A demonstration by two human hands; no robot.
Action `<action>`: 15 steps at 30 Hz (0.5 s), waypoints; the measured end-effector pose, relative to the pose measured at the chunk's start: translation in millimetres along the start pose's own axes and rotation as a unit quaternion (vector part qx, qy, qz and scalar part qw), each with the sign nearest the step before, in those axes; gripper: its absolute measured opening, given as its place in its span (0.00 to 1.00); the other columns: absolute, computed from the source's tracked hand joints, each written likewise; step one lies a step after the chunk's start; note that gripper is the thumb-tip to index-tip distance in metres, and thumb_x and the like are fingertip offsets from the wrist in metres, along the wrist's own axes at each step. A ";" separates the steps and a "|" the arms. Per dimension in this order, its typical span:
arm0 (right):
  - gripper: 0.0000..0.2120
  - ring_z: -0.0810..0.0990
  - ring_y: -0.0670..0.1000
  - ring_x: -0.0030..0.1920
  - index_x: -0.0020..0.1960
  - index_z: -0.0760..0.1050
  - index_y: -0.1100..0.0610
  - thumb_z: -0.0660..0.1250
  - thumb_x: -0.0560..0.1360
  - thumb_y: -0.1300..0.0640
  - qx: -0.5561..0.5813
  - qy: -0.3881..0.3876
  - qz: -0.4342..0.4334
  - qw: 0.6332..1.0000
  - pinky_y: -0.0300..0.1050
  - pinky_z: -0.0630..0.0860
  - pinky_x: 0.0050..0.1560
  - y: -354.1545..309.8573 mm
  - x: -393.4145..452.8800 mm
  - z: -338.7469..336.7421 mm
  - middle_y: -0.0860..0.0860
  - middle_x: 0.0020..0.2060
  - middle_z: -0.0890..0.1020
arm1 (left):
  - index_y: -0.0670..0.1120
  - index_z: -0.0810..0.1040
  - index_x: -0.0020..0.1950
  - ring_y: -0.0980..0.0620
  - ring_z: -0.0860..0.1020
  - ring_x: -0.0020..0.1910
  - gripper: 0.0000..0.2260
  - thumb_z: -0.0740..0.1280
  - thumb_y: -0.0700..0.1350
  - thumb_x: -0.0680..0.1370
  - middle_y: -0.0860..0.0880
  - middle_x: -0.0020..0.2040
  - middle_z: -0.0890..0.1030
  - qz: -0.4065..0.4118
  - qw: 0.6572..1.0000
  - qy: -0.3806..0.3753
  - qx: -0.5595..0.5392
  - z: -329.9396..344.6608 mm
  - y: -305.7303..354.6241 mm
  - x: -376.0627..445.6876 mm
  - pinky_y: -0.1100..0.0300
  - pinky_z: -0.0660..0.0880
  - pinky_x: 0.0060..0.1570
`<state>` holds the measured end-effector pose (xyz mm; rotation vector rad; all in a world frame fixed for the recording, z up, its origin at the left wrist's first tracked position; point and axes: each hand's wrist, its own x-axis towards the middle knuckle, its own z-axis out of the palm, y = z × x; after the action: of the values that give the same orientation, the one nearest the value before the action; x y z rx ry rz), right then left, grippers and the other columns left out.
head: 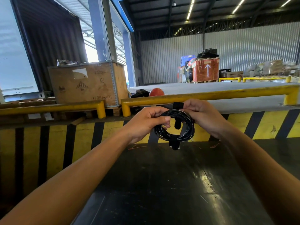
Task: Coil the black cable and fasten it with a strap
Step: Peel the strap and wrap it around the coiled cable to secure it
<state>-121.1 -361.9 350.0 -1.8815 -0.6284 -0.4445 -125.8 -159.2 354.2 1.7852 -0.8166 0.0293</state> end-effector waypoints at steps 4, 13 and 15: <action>0.12 0.79 0.54 0.44 0.56 0.76 0.64 0.58 0.79 0.60 0.150 -0.047 0.081 0.984 0.38 0.80 0.38 0.9 -2.1 0.1 0.61 0.47 0.81 | 0.42 0.77 0.58 0.54 0.80 0.42 0.11 0.65 0.36 0.77 0.52 0.41 0.83 -0.004 1.000 0.017 -0.016 3.1 -1.0 1.1 0.57 0.78 0.53; 0.12 0.80 0.59 0.52 0.57 0.77 0.55 0.59 0.79 0.53 0.131 -0.048 0.069 0.988 0.45 0.78 0.47 -2.6 -7.6 -1.6 0.61 0.54 0.81 | 0.42 0.72 0.69 0.55 0.80 0.42 0.19 0.65 0.38 0.77 0.50 0.46 0.82 -0.014 0.999 0.026 0.011 7.5 -4.7 6.4 0.57 0.77 0.53; 0.11 0.81 0.54 0.49 0.55 0.77 0.54 0.59 0.78 0.53 0.113 -0.044 0.059 0.991 0.45 0.78 0.47 -4.5 -8.4 -2.7 0.57 0.50 0.82 | 0.42 0.72 0.69 0.55 0.80 0.42 0.19 0.65 0.38 0.77 0.49 0.48 0.82 -0.012 0.999 0.026 0.016 7.9 -4.5 7.2 0.56 0.77 0.53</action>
<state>-130.5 -364.8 349.5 -1.7177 -0.5947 -0.2053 -120.8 -168.9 350.3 1.8158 -0.7619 0.0731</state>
